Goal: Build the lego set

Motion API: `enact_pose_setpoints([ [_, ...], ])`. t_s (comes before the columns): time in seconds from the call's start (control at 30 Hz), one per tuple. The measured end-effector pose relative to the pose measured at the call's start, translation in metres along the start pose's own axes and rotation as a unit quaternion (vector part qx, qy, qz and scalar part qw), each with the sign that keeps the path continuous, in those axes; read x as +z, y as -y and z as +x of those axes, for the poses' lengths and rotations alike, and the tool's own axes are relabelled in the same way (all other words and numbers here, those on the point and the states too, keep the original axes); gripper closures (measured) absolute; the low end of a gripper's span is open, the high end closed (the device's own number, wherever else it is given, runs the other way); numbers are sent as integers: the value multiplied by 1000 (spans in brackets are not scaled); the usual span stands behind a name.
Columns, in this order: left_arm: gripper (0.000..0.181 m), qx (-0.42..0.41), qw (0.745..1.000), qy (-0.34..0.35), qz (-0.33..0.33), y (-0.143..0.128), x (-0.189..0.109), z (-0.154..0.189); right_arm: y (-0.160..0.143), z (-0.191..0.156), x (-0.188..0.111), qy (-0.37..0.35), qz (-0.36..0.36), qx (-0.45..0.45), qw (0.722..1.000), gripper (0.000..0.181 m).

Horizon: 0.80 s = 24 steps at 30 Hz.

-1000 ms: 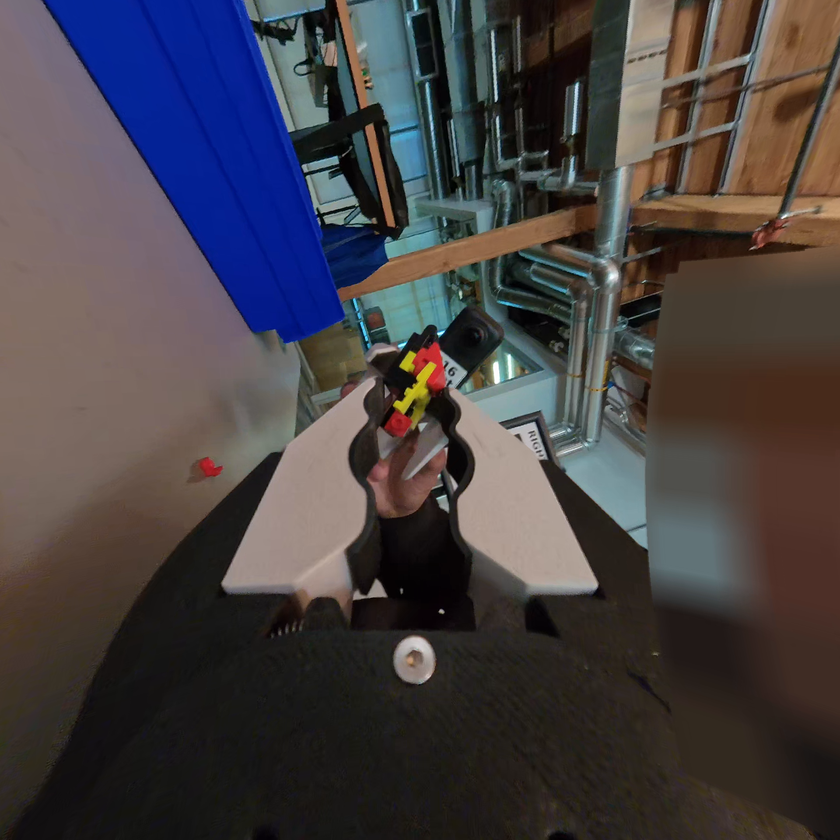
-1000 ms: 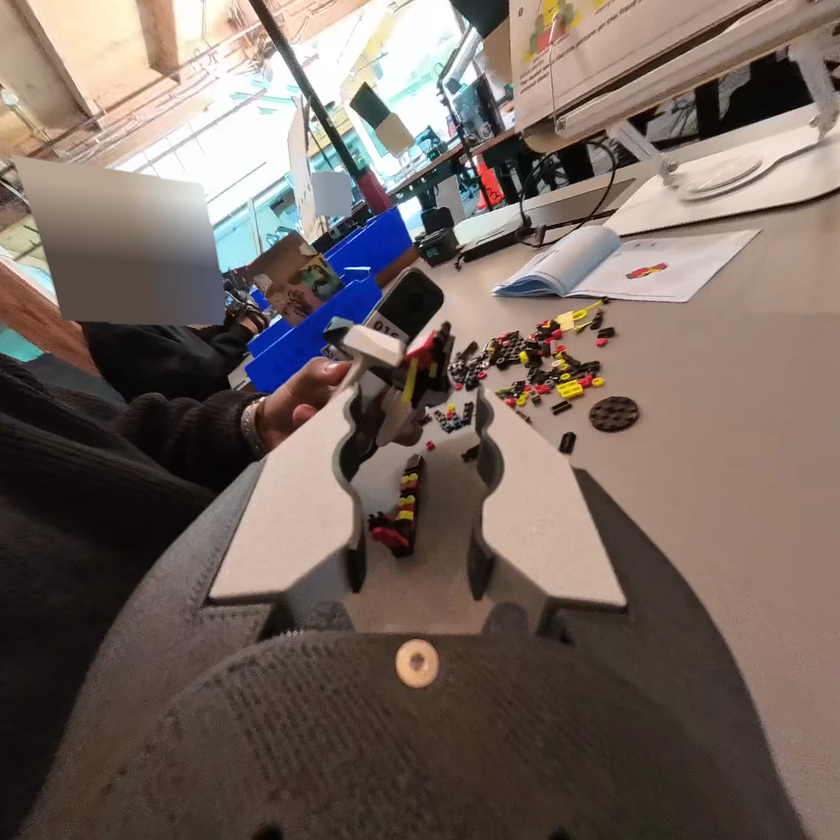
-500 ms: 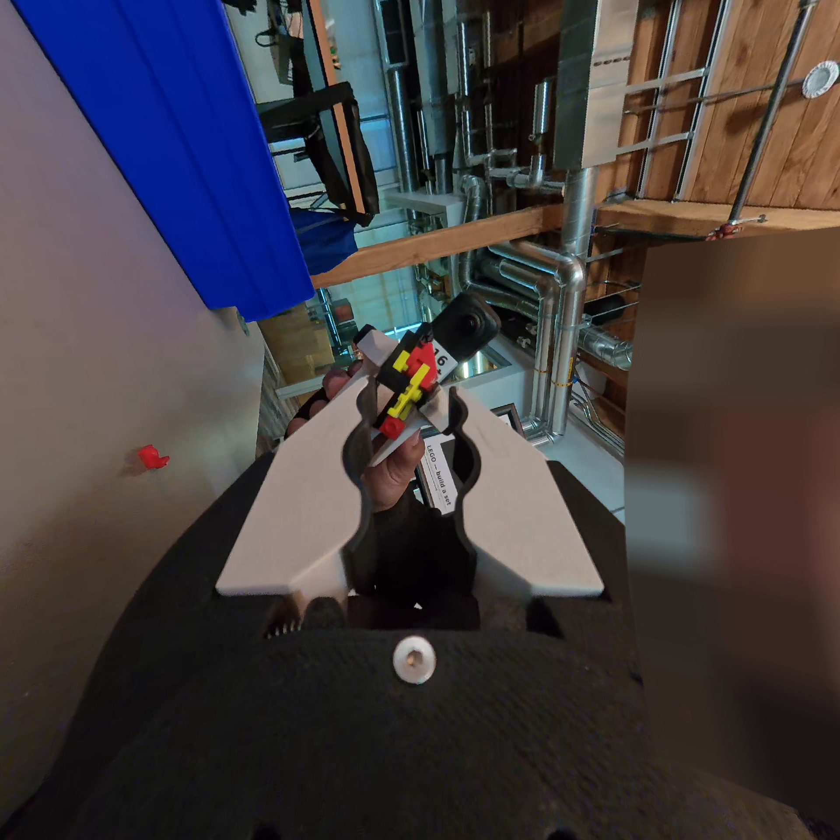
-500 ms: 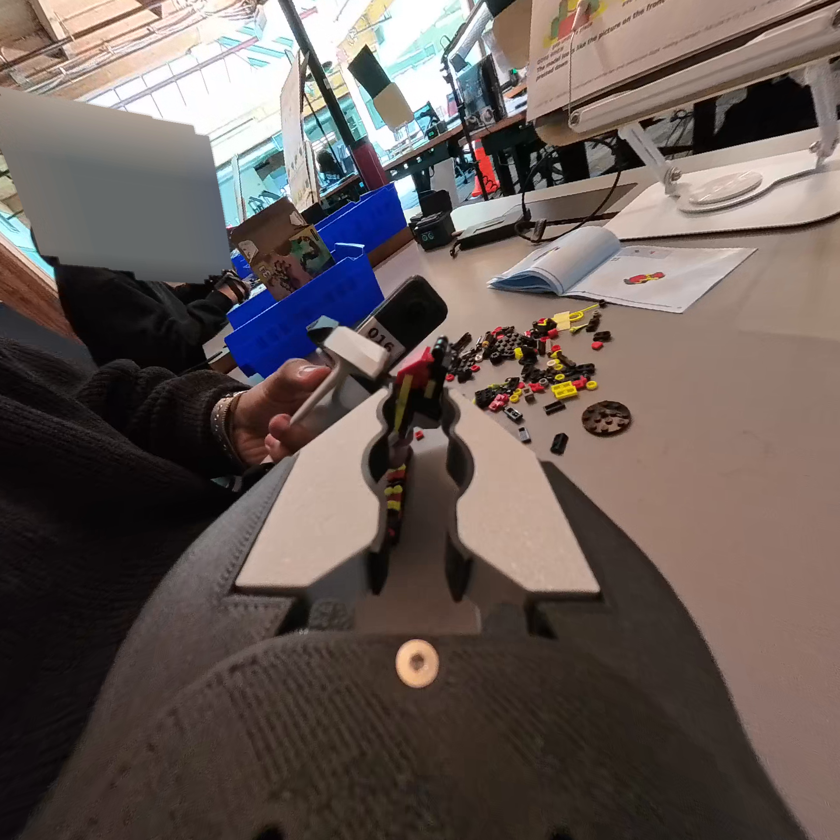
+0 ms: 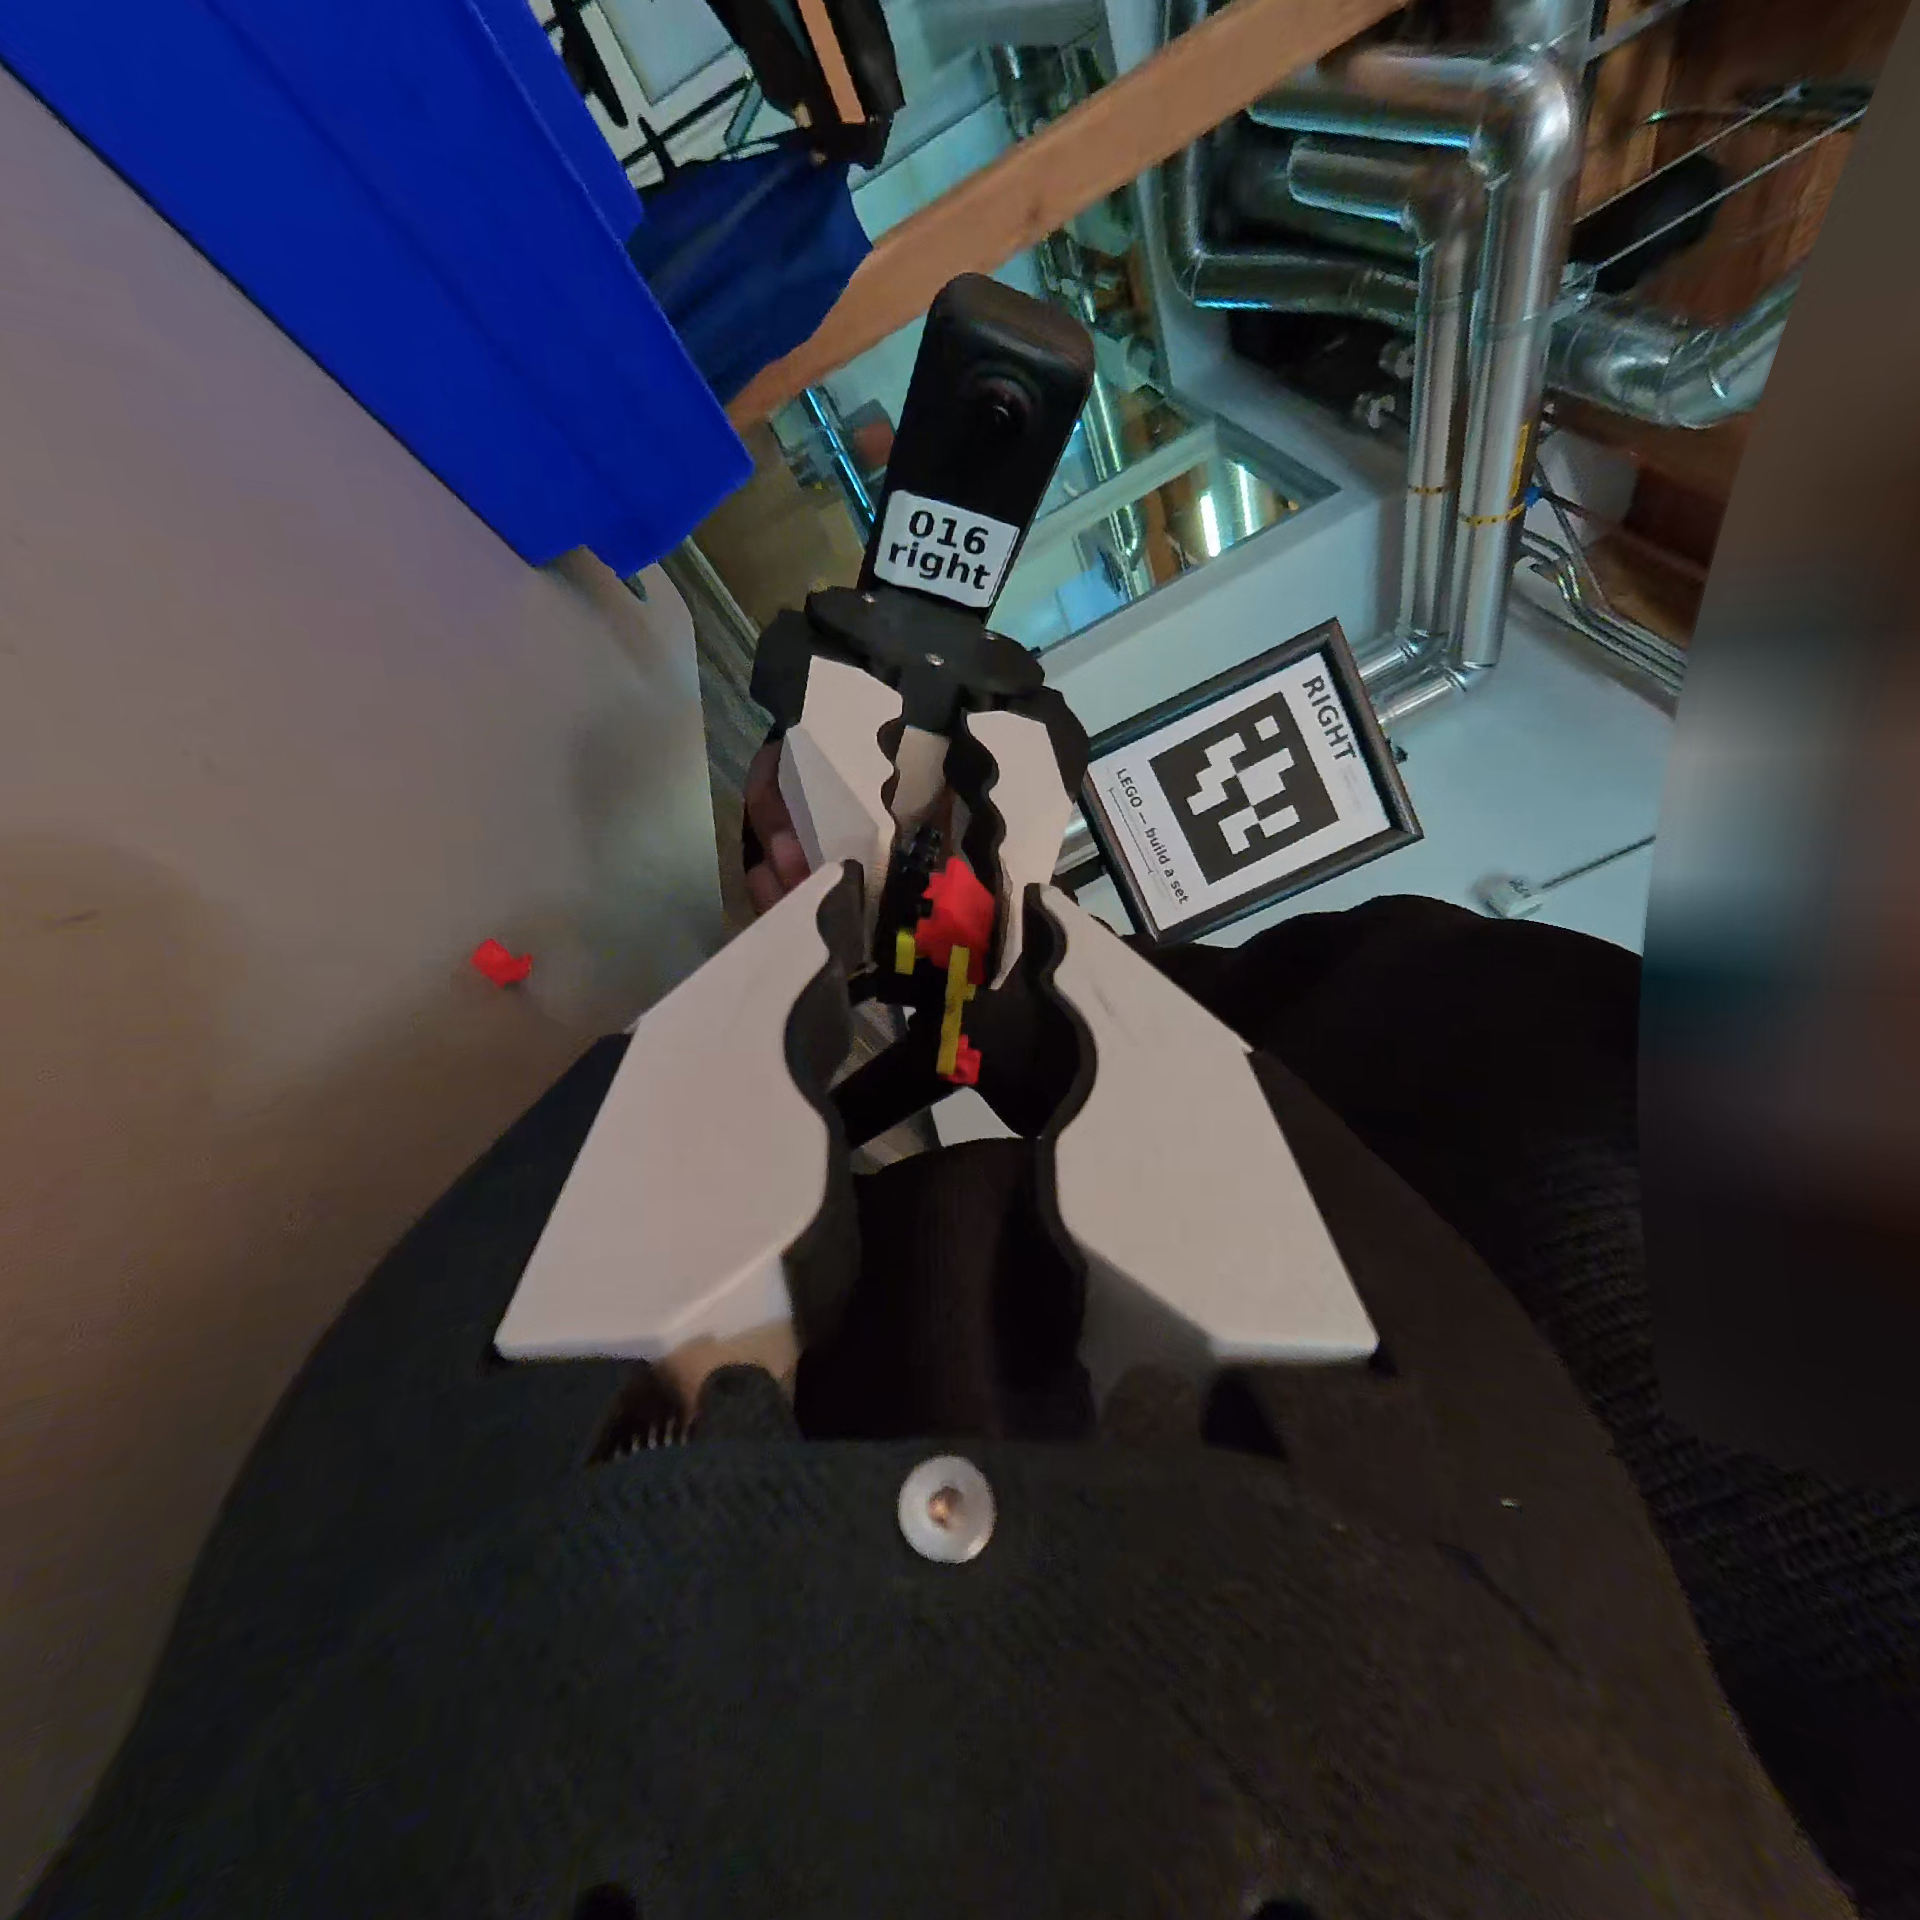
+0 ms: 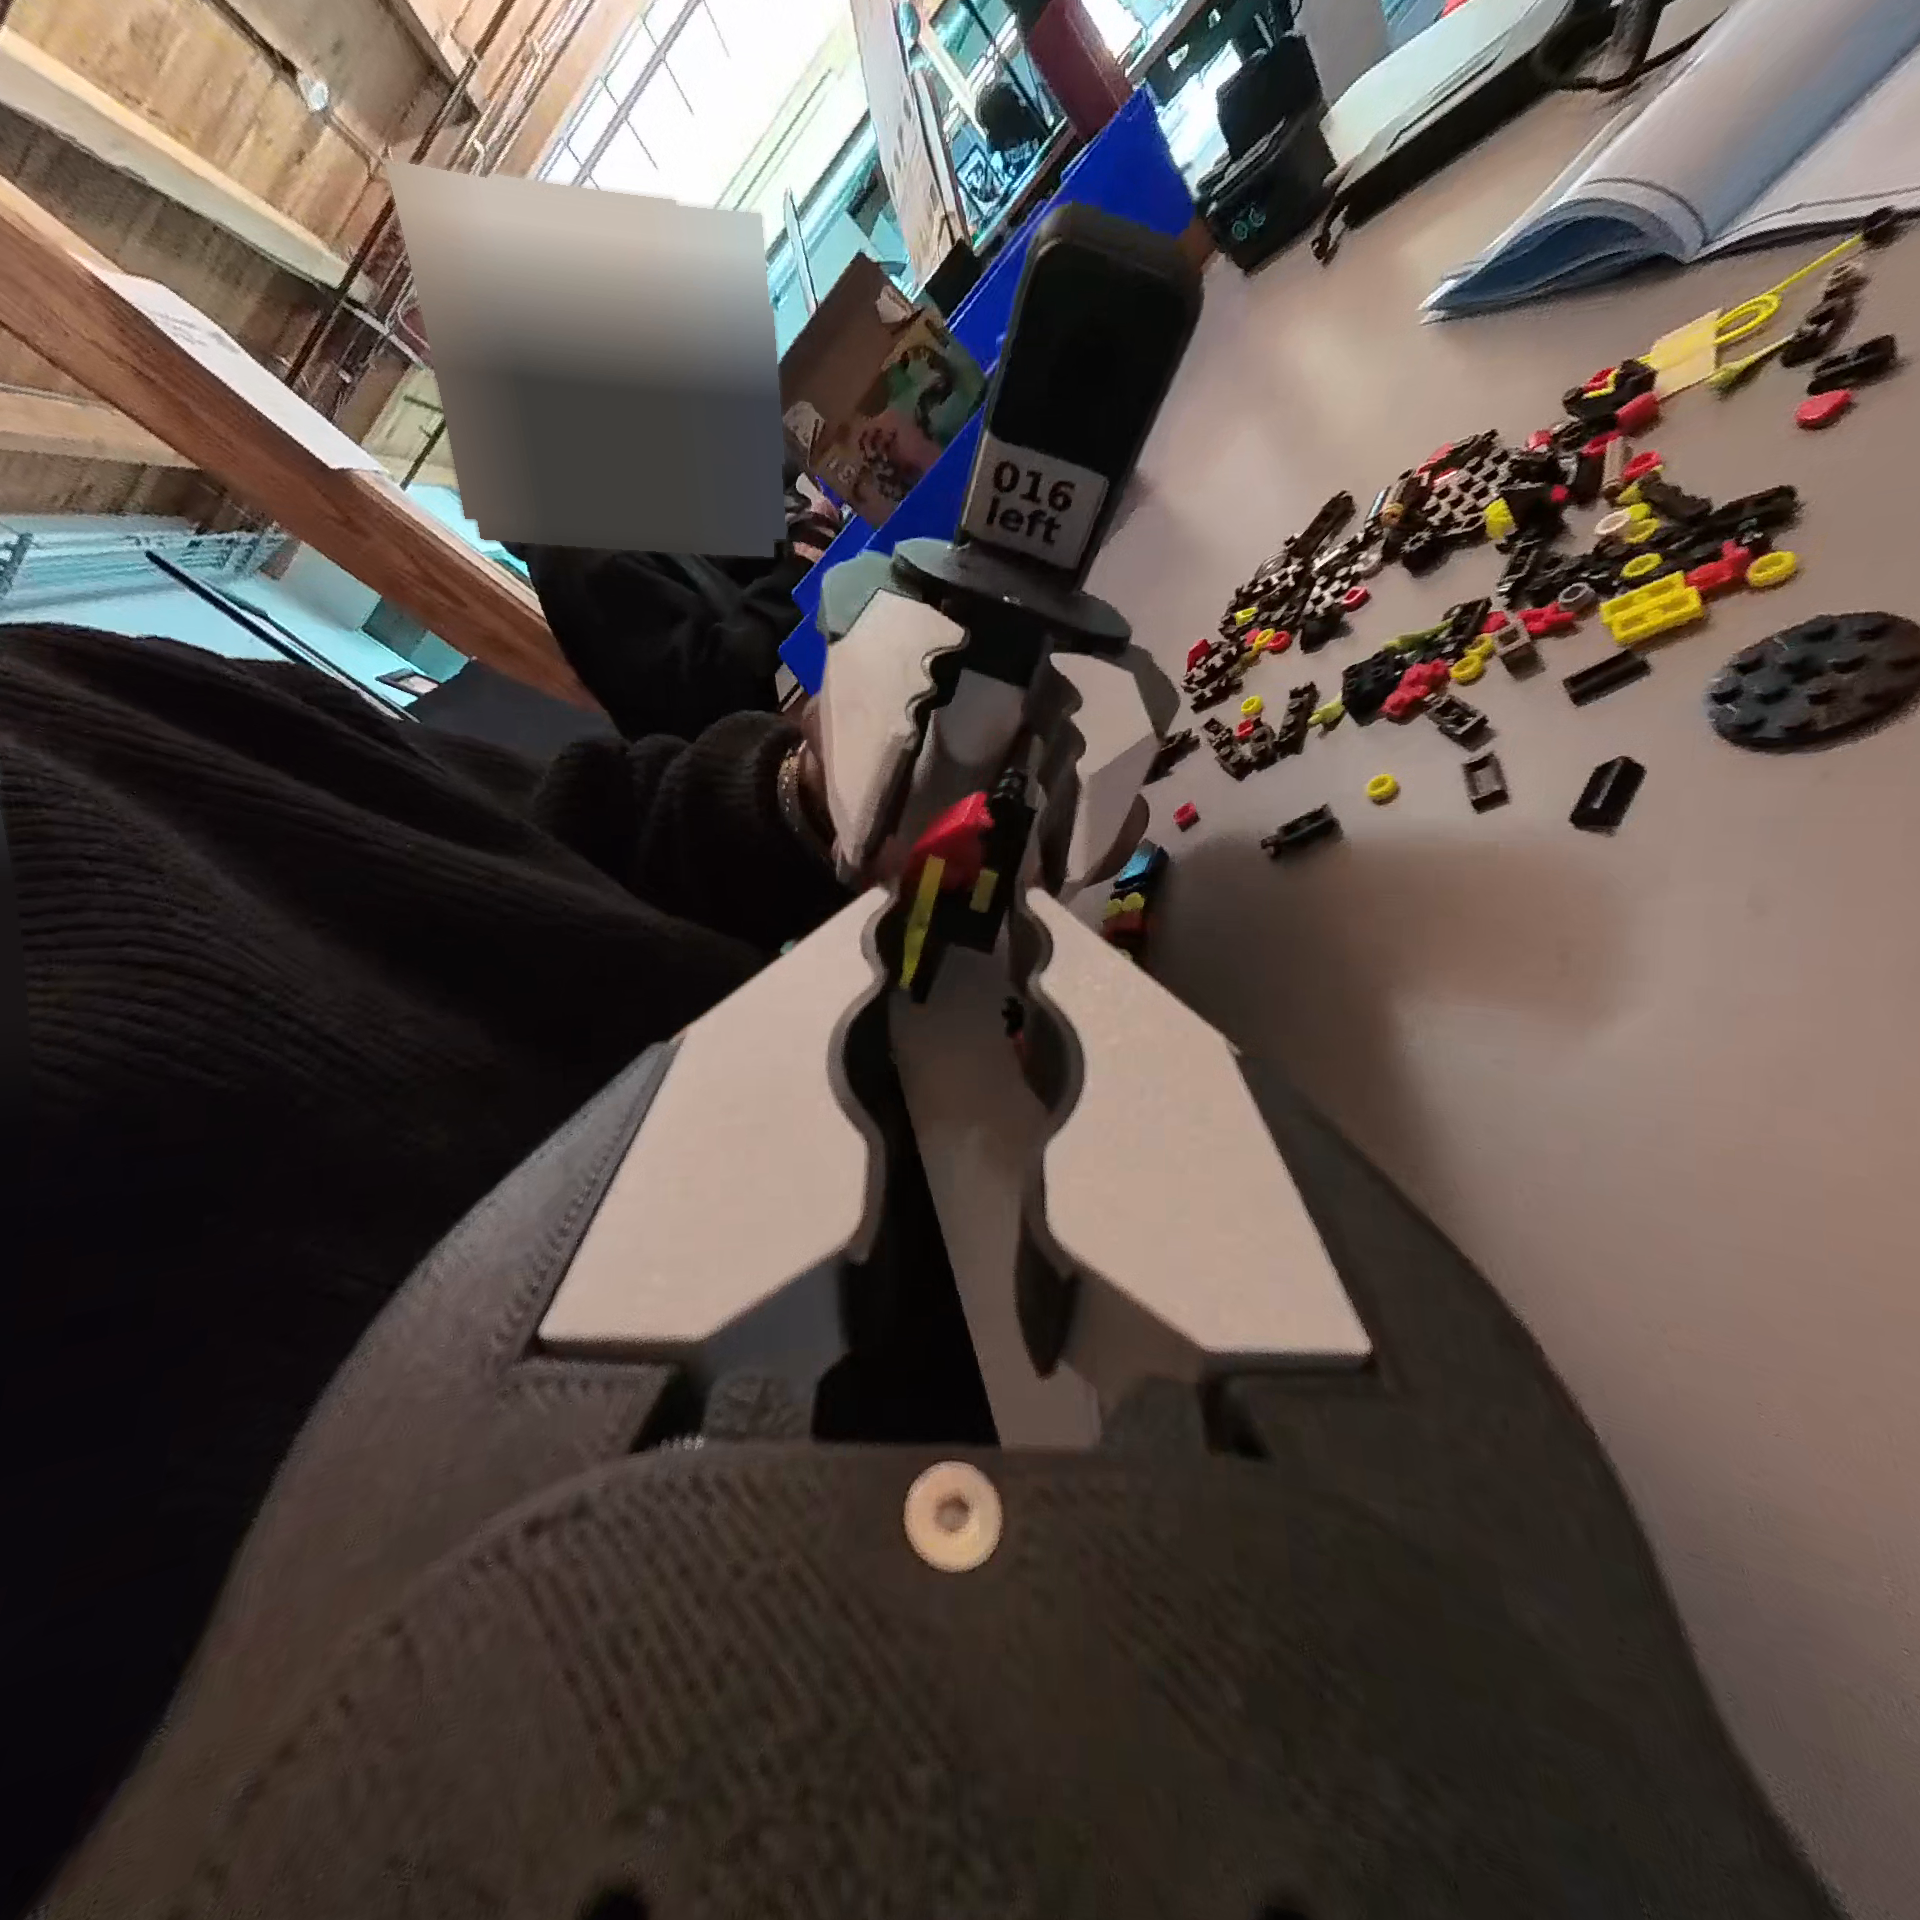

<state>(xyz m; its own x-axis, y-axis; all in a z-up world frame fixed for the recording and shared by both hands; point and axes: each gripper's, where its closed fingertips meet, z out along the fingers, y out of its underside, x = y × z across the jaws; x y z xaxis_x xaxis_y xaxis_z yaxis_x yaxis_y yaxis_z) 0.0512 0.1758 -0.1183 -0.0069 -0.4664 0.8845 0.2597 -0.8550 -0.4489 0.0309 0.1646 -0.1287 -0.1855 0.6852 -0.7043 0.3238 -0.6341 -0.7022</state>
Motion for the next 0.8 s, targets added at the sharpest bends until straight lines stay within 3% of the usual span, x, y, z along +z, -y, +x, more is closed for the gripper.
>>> enact_pose_setpoints([
  [0.03,154,-5,1000,-2,-4,-1,0,-1,-1,0,0,1,-3,0,1000,163],
  [0.43,161,-26,999,11,-33,-8,-4,-11,-8,4,-4,9,-21,19,1000,164],
  [0.6,163,-28,999,34,-7,0,-10,-18,1,13,-13,-22,2,13,1000,163],
  [0.7,163,-37,998,45,20,8,-16,-24,9,24,-27,-62,20,-3,998,163],
  [0.8,163,-50,995,74,52,15,-24,-34,17,45,-52,-163,27,-66,984,166],
])
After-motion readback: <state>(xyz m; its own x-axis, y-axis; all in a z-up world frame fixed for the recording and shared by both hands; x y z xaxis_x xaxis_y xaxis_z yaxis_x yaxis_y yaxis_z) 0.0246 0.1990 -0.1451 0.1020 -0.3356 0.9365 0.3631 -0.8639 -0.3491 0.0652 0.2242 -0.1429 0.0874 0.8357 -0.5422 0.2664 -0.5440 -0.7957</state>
